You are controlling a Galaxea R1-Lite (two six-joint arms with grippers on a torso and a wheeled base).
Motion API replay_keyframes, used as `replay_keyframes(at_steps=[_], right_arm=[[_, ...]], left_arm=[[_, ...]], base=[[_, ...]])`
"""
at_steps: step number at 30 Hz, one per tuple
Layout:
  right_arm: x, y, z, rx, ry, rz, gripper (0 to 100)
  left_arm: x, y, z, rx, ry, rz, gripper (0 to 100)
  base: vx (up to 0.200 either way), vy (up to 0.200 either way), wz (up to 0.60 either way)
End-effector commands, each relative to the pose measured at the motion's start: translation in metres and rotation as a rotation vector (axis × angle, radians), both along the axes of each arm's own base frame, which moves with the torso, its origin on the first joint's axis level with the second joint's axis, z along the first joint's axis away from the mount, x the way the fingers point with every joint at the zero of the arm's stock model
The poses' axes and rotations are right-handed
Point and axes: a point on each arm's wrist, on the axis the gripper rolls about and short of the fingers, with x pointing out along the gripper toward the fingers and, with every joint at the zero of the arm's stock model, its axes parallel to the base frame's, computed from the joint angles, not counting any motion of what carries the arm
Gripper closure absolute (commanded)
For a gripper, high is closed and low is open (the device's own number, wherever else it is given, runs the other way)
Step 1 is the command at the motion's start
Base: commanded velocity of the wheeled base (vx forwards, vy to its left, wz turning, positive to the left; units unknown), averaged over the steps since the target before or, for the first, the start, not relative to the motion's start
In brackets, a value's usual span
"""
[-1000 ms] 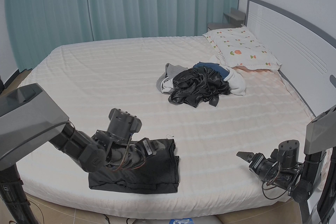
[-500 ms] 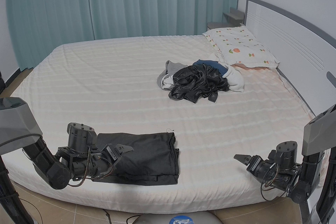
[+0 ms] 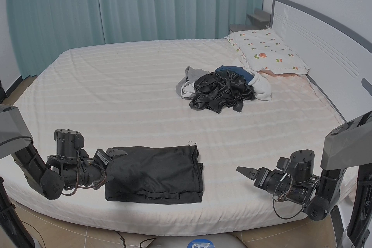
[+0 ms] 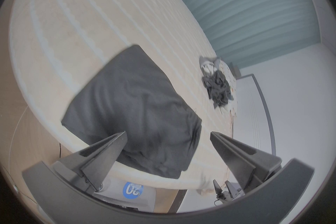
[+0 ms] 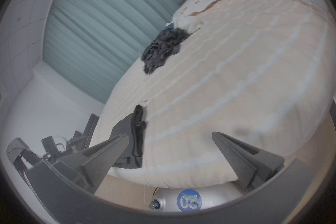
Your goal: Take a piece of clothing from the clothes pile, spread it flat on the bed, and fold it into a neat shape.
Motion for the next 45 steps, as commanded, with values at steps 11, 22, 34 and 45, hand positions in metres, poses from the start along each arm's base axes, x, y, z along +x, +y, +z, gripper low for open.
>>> replay_keyframes(at_steps=[11,22,34,45], right_arm=[[0.012,0.006,-0.035,-0.031,0.057,0.05,0],[0.009,0.0,-0.04,-0.077,0.041,0.058,0],[0.01,-0.013,-0.04,-0.111,0.038,0.026,0],[0.007,-0.015,-0.041,-0.12,0.048,0.027,100]], left_arm=[[0.01,0.027,-0.02,-0.011,0.024,0.07,0],[0.011,0.025,-0.032,-0.004,0.054,0.062,0],[0.011,0.024,-0.034,0.003,0.061,0.062,0],[0.01,0.021,-0.035,0.004,0.062,0.054,0]], base=[[0.0,0.2,0.0],[0.0,0.091,0.0],[0.0,0.0,0.0],[0.0,0.0,0.0]])
